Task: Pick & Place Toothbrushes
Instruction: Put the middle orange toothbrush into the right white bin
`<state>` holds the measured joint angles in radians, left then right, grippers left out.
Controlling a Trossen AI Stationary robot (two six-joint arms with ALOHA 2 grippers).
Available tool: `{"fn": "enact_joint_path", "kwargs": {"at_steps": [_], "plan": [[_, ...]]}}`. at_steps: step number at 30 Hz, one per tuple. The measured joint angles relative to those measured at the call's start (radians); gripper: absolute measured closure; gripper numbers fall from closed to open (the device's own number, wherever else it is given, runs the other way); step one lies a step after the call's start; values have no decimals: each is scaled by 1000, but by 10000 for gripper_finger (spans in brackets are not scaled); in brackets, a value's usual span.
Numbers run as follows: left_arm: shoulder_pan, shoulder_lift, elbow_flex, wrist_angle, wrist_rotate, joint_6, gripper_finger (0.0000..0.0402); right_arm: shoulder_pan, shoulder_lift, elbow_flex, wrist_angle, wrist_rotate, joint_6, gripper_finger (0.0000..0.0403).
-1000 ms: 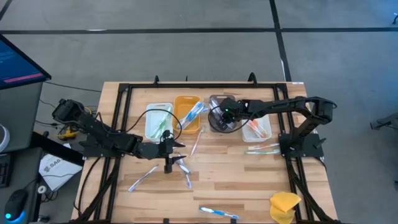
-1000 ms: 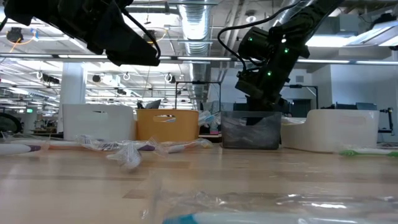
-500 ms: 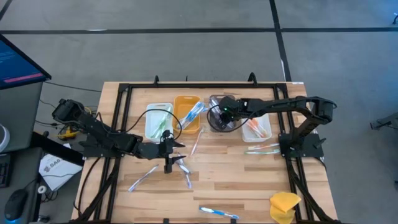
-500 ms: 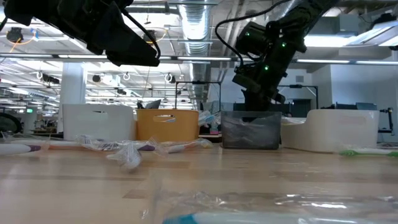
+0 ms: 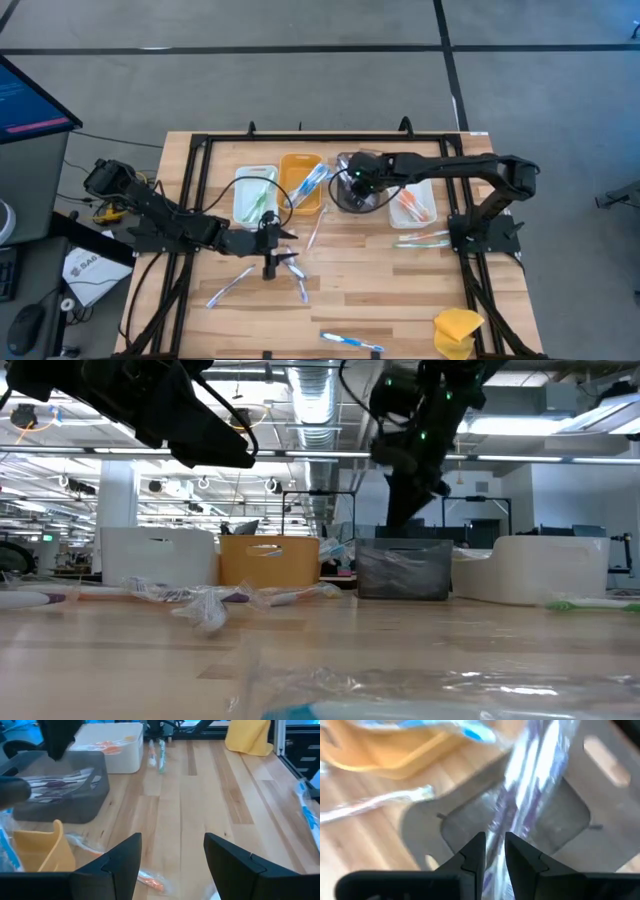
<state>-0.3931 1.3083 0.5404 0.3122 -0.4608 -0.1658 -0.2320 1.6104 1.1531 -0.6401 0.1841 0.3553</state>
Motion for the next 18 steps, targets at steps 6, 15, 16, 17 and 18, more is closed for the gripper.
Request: {"fn": "enact_joint_path", "kwargs": {"at_steps": [6,15,16,17,18], "plan": [[0,0,0,-4,6,0,192,82,-98,32,-10,0,-17,337],[-62,0,0,-6,6,104,192,346,-265,33,-21,0,-15,337],[-71,0,0,-6,6,112,192,385,-275,33,-17,2,-15,337],[-77,0,0,-6,6,121,192,421,-282,33,-11,13,-15,337],[-83,0,0,-6,6,132,192,460,-288,33,-5,31,-15,337]]}}
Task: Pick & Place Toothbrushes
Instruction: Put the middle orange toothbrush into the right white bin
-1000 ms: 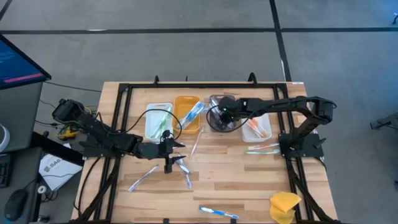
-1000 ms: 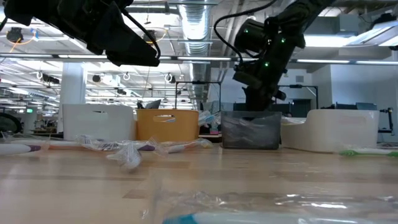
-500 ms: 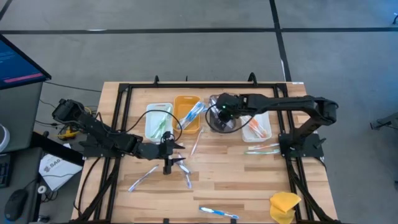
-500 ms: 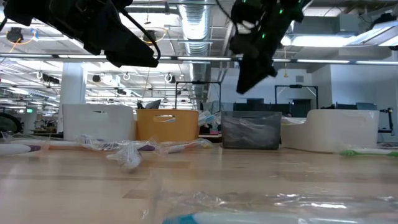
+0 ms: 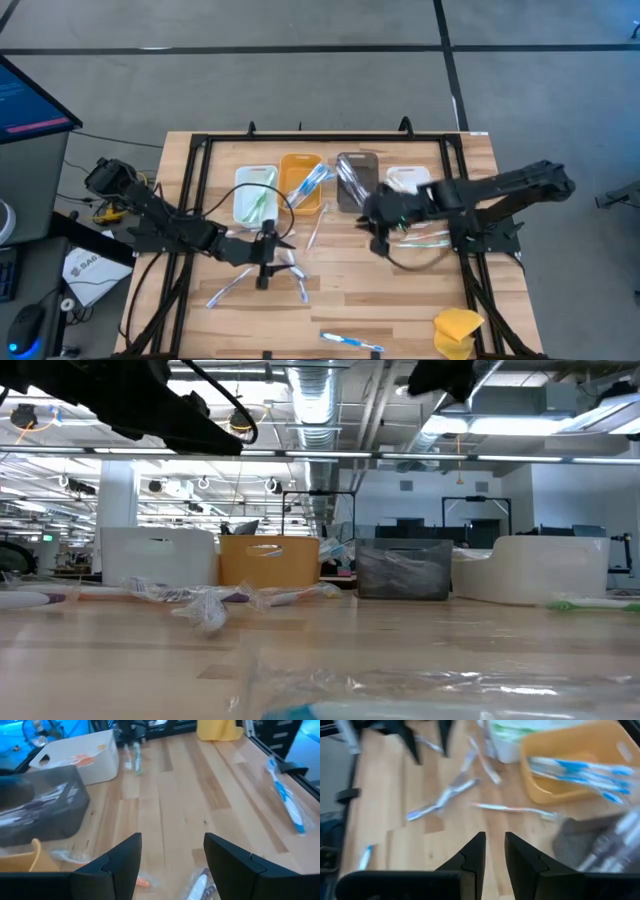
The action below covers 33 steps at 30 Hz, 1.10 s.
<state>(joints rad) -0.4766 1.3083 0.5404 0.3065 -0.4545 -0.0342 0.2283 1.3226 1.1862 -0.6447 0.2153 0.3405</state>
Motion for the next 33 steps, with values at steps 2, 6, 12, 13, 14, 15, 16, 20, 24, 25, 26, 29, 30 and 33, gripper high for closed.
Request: {"fn": "enact_joint_path", "kwargs": {"at_steps": [2,6,12,13,14,15,16,20,24,25,26,29,30,33], "plan": [[-11,0,0,0,0,9,192,70,-9,0,6,45,0,337],[-24,0,0,0,0,13,192,190,-9,0,5,134,29,337],[-48,0,0,0,0,57,192,328,11,-2,-13,296,50,337],[-50,0,0,0,0,57,192,348,10,-2,-13,321,49,337],[-54,0,0,-3,0,57,192,362,16,-3,1,346,44,337],[-57,0,0,-11,0,57,192,372,20,-9,9,373,31,337],[-60,0,0,-26,0,56,192,390,23,-21,-1,400,17,337],[-72,0,0,-90,0,54,192,417,22,-51,-6,497,-7,337],[-82,0,0,-99,0,53,192,415,23,-63,-31,501,-8,337],[-84,0,0,-100,0,53,192,414,23,-65,-30,503,-8,337],[-84,0,0,-102,0,53,192,411,23,-68,-29,503,-8,337],[-84,0,0,-113,0,53,192,402,23,-82,-29,500,-11,337],[-84,0,0,-122,0,53,192,397,23,-88,-27,501,-16,337],[-84,0,0,-154,0,53,192,380,23,-108,-6,502,-53,337]]}}
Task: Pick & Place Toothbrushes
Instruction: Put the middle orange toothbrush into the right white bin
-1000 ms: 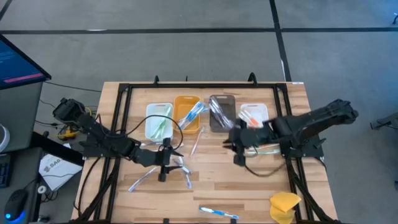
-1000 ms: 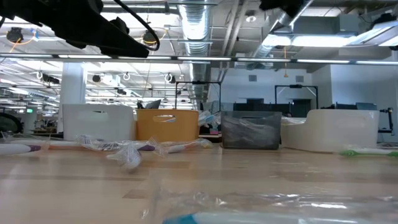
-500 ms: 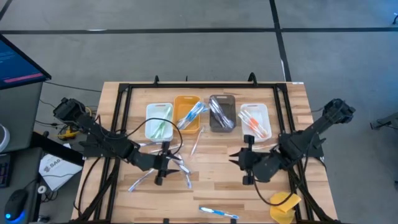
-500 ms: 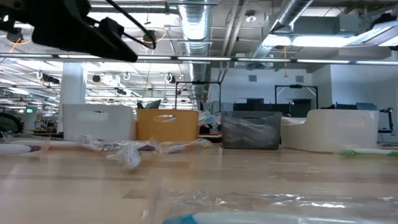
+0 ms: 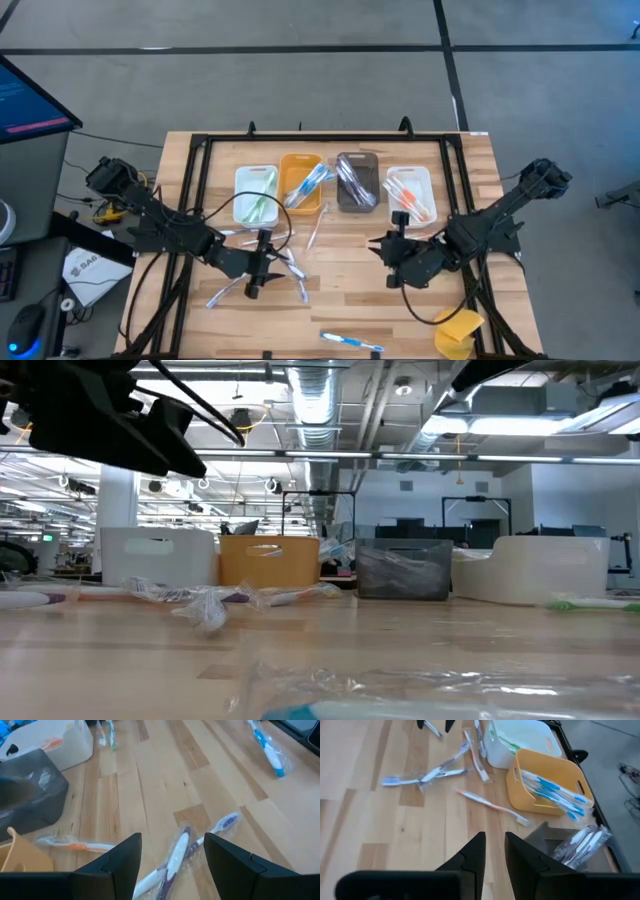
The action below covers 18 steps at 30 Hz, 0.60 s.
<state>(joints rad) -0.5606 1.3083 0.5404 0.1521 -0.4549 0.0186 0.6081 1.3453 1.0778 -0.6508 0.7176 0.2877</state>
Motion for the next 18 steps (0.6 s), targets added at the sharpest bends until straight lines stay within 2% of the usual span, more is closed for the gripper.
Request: {"fn": "enact_joint_path", "kwargs": {"at_steps": [9,18], "plan": [[0,0,0,0,0,-18,192,-57,5,-4,17,-7,-1,337],[1,0,0,-2,0,-33,192,-82,102,-4,19,-12,-34,337]]}}
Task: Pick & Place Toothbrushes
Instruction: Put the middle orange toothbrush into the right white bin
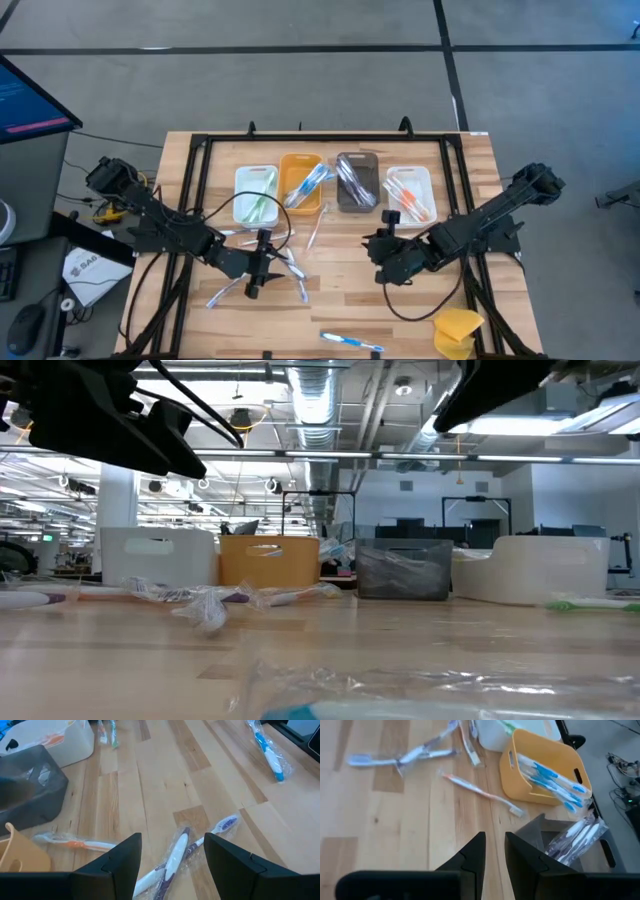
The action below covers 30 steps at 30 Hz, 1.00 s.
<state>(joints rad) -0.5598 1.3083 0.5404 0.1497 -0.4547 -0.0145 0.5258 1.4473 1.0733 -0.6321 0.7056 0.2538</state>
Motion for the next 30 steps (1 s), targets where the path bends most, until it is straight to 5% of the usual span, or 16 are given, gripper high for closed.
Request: {"fn": "enact_joint_path", "kwargs": {"at_steps": [9,13,19,30], "plan": [[0,0,0,0,0,-22,192,-57,94,0,27,-1,-38,337],[0,0,0,1,0,-28,192,-86,130,0,175,-16,-223,337],[0,0,0,7,0,-98,192,-180,191,0,406,-280,-522,337],[-19,-58,0,7,1,-129,192,-345,363,125,458,-497,-774,337]]}}
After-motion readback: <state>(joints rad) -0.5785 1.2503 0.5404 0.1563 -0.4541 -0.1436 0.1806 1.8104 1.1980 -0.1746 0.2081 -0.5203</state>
